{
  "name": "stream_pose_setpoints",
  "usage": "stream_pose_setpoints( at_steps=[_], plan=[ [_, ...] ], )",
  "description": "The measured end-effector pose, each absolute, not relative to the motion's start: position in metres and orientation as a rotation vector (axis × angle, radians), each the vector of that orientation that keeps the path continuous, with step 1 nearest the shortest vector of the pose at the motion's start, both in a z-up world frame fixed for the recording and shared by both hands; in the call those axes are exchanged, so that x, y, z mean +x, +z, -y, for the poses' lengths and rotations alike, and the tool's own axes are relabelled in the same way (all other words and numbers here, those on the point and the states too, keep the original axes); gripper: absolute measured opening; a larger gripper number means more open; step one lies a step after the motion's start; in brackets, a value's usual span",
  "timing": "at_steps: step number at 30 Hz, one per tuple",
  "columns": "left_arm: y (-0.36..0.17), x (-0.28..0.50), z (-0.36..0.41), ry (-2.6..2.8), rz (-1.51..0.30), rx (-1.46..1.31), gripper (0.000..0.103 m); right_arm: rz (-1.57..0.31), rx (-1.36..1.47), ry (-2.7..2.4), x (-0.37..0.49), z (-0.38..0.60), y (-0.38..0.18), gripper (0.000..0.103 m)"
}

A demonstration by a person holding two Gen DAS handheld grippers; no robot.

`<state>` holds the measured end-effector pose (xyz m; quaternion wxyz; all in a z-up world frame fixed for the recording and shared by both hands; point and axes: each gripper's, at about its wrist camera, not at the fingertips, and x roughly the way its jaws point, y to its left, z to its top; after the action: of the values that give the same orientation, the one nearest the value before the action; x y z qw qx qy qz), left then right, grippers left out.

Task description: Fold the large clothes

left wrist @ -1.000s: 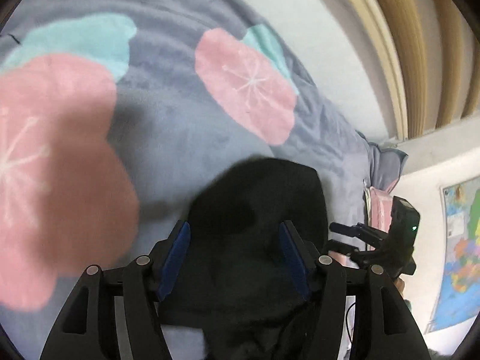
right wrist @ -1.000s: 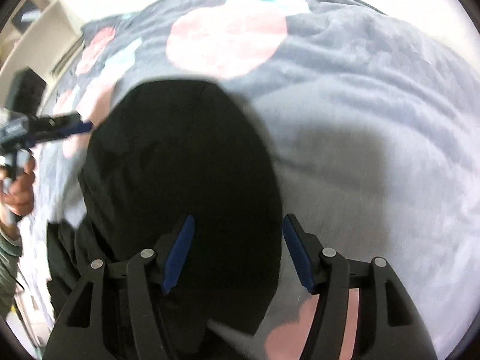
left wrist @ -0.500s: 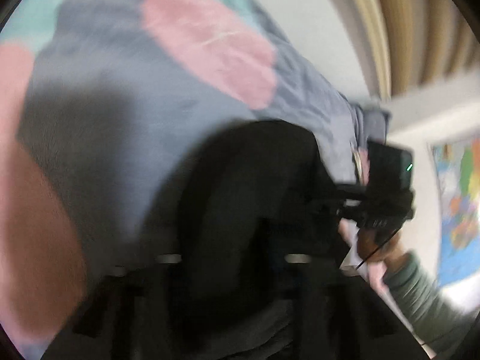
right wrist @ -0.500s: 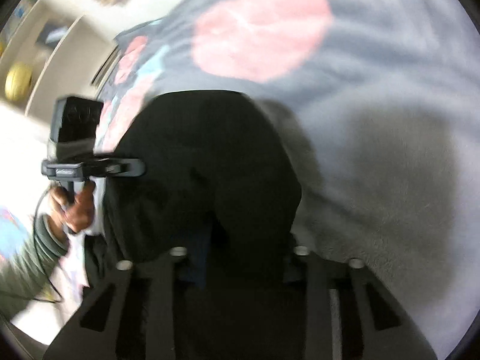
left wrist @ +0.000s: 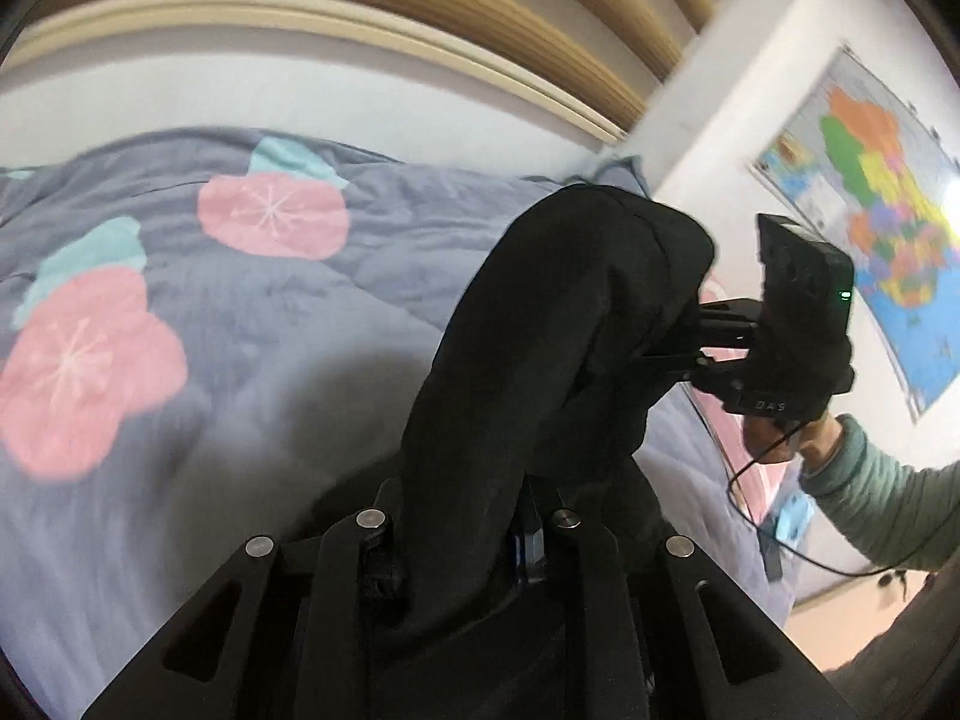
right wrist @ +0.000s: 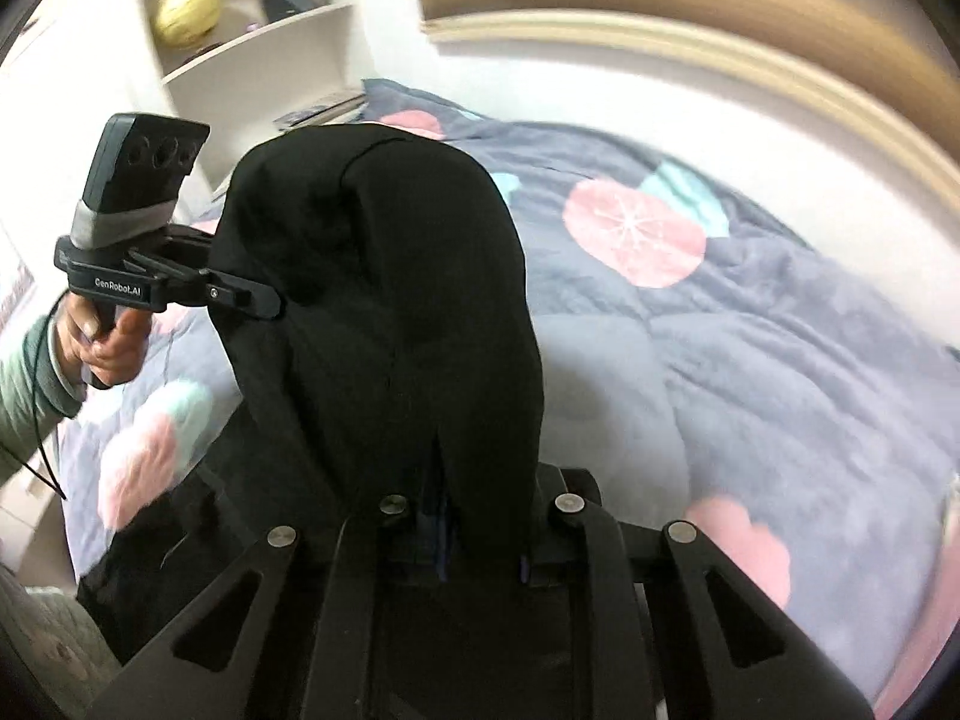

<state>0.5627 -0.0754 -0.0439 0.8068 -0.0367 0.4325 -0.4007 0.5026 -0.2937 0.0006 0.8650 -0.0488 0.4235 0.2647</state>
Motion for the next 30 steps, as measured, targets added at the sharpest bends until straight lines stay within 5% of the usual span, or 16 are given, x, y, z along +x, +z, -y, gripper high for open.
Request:
stream_pose_setpoints(
  at_steps=[13,17,20,23,26,30],
  plan=[
    [-0.163,0.369,0.056,-0.726,-1.237,-0.085,0.025,-1.214,0.09,0.406,0.343,0.27,-0.107,0.026],
    [-0.132,0.354,0.039,-0.706,-1.2,-0.1,0.025,-1.205,0.104,0.367,0.344,0.286,-0.074,0.033],
    [-0.101,0.349,0.02,-0.692,-1.169,-0.101,0.026,-1.161,0.112,0.316,0.339,0.294,-0.043,0.065],
    [-0.06,0.352,0.005,-0.664,-1.085,-0.119,0.028,-1.066,0.173,0.315,0.351,0.303,-0.001,0.067],
    [-0.028,0.362,0.01,-0.701,-0.981,-0.173,0.041,-0.998,0.237,0.316,0.374,0.292,0.024,0.067],
    [-0.027,0.402,0.044,-0.727,-0.968,-0.282,0.046,-1.085,0.354,0.298,0.412,0.254,0.002,0.067]
  ],
)
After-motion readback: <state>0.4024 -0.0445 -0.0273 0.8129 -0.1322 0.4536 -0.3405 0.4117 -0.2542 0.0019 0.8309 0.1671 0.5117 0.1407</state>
